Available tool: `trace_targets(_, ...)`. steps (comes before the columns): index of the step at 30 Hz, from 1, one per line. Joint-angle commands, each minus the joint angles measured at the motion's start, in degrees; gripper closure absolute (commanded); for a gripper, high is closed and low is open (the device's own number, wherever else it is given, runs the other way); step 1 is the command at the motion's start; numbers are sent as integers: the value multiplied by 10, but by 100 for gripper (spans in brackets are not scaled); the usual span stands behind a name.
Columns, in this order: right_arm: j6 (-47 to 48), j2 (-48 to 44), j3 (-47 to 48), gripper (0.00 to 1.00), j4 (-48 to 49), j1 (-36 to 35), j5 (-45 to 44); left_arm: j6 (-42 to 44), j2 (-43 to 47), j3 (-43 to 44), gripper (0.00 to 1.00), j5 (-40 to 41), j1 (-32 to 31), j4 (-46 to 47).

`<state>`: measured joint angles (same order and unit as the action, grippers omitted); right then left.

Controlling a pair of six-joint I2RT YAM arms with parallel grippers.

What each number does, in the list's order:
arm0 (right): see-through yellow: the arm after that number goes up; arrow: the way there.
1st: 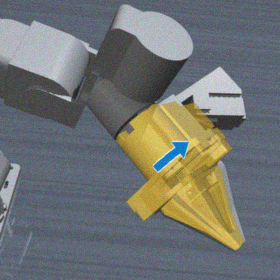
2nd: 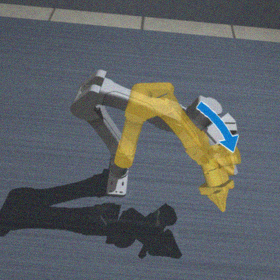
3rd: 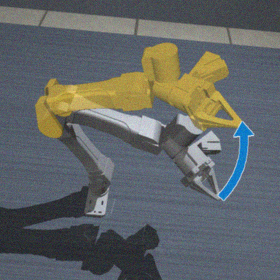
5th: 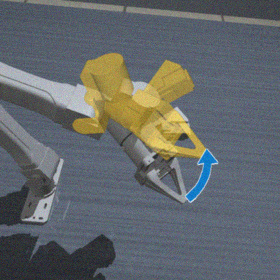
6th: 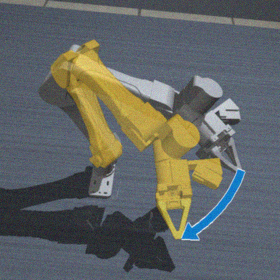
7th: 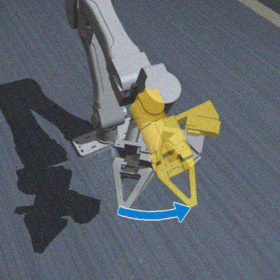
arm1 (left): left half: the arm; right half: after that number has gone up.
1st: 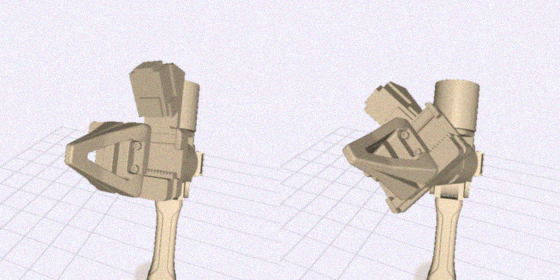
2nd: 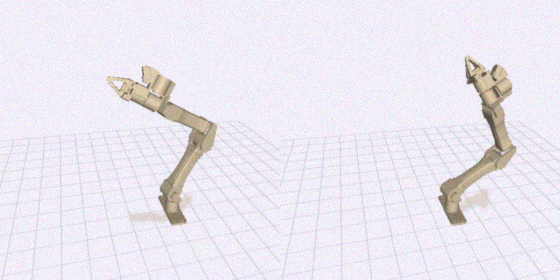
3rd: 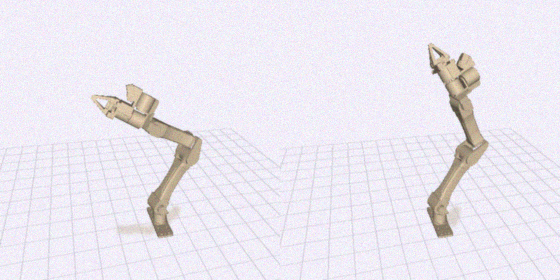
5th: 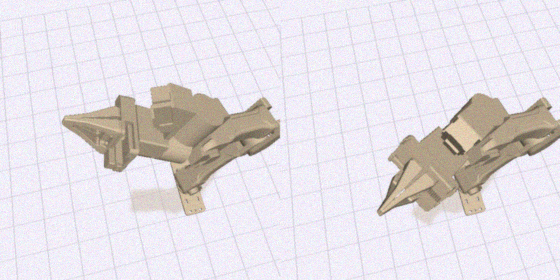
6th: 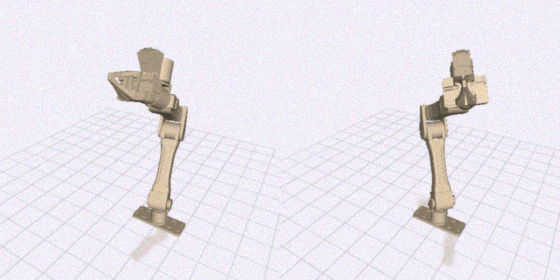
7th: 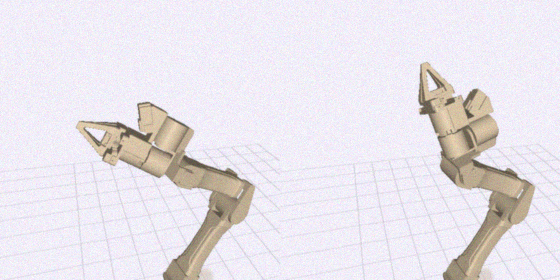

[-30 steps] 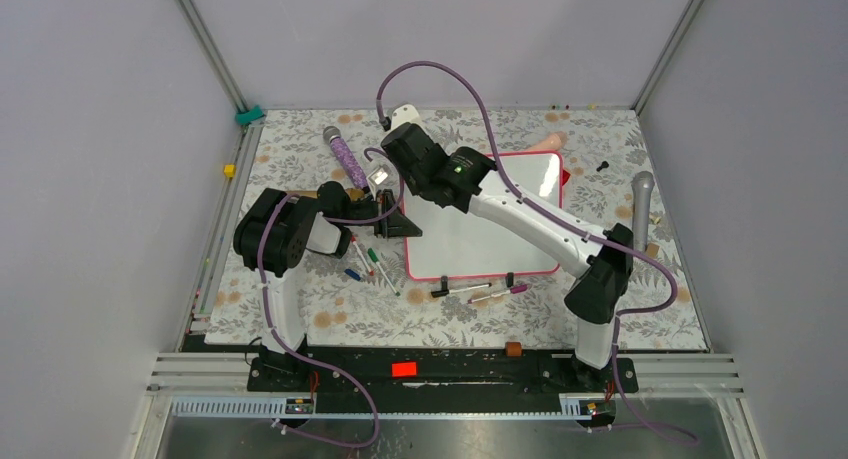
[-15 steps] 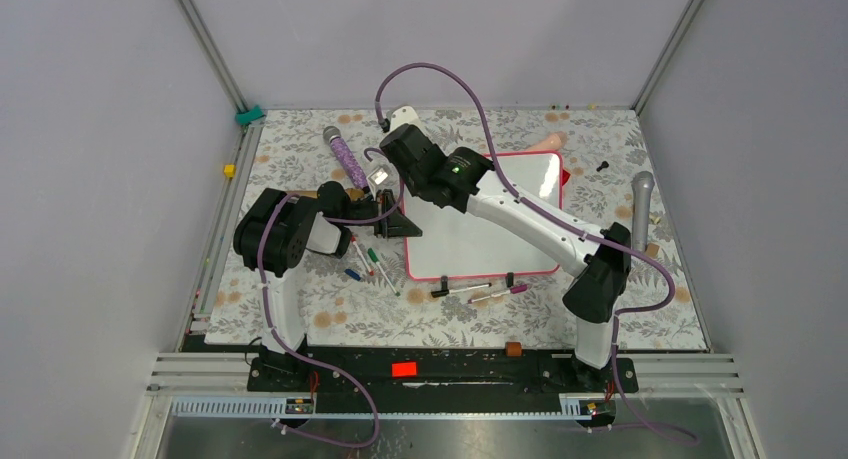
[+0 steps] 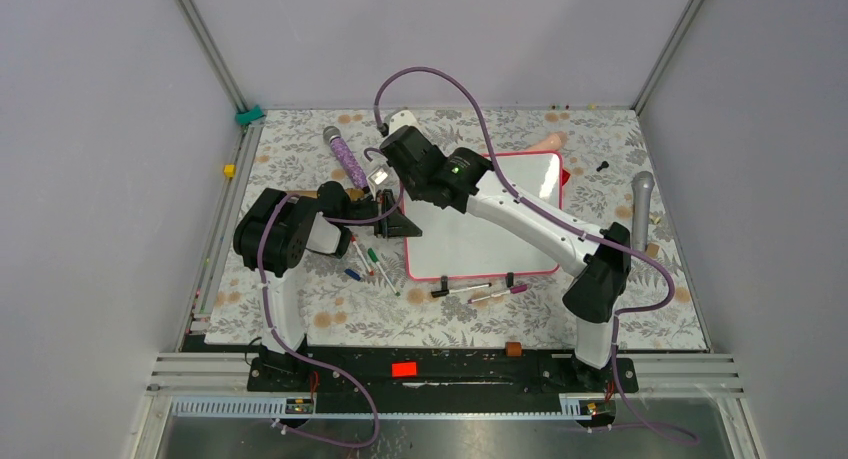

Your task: Write a sentence on the whiteboard

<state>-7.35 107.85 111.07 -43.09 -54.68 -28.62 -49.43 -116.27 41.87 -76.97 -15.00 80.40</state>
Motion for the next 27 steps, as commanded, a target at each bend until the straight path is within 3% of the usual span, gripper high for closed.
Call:
trace_targets(1,-4,6,4,100,-3,4,26,0,18,-2,100,-57,-6,37)
trace_targets(27,-4,-28,-56,100,-13,4,-28,0,16,-2,100,-57,-6,37)
